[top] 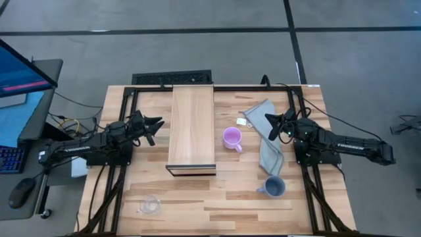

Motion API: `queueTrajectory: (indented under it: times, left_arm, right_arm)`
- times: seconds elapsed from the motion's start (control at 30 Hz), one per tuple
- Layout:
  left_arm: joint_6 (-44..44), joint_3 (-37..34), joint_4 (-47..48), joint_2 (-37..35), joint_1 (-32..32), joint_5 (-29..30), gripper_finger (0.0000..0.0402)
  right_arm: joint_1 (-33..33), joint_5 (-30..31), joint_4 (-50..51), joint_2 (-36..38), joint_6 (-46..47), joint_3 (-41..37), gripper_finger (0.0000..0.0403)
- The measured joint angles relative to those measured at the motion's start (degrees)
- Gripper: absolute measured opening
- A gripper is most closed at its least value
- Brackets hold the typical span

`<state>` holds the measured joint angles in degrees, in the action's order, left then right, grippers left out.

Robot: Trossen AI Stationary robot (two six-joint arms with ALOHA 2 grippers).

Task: Stack small to large cups/mugs on shelf
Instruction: Put the blue mug on the shelf

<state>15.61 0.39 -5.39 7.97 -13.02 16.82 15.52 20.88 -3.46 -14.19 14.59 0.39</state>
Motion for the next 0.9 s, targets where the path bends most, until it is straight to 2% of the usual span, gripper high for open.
queueTrajectory:
  times: [0.2,0.47,0.7,0.9]
  left_arm:
    - [-2.69,0.01,-0.14,0.00,0.02,-2.56,0.0116]
    - [-2.88,0.00,-0.13,0.00,0.02,-2.64,0.0116]
    - [-2.86,0.02,-0.11,0.00,0.02,-2.67,0.0116]
    - [-1.84,0.01,-0.08,0.00,0.01,-2.64,0.0116]
  right_arm:
    - [0.01,-0.02,0.01,0.00,0.00,0.02,0.0033]
    - [0.01,0.02,-0.14,0.00,0.32,0.00,0.0033]
    - [-0.03,0.00,-0.03,0.00,12.03,0.02,0.0033]
    - [0.01,0.00,-0.08,0.00,10.17,0.00,0.0033]
